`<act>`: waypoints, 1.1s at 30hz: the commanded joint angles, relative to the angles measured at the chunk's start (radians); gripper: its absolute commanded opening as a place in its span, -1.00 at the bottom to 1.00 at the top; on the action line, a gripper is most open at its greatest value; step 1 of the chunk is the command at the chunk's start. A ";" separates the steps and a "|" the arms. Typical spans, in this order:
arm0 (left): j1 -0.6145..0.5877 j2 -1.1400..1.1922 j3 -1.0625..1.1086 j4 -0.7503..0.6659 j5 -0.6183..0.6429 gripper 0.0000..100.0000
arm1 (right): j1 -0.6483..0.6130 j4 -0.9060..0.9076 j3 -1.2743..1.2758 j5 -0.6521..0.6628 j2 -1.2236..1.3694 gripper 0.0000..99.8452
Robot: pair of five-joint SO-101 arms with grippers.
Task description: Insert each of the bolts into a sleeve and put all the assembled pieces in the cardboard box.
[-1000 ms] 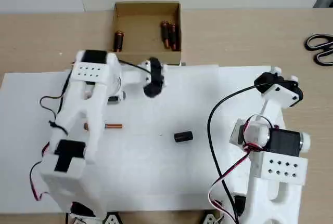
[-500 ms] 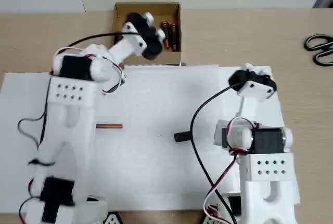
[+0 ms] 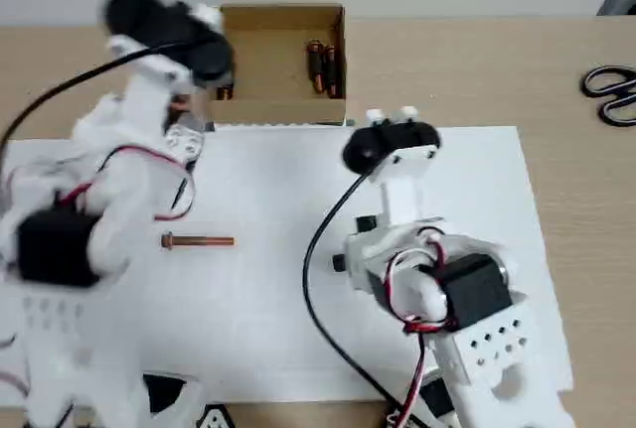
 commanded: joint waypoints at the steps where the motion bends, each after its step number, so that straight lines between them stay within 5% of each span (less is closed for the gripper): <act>1: -0.006 -0.114 0.039 -0.026 0.229 -0.99 | -0.054 -0.012 -0.049 0.008 -0.045 -1.00; 7: -0.006 -0.328 0.286 -0.035 0.506 -0.99 | -0.105 -0.022 0.035 0.077 -0.199 -1.00; 21: 0.003 -0.931 1.009 -0.394 0.647 -0.99 | -0.108 -0.394 0.520 0.207 -0.509 -1.00; 33: 0.043 -1.048 1.101 -0.404 0.847 -0.99 | -0.199 -0.711 0.753 0.365 -0.575 -1.00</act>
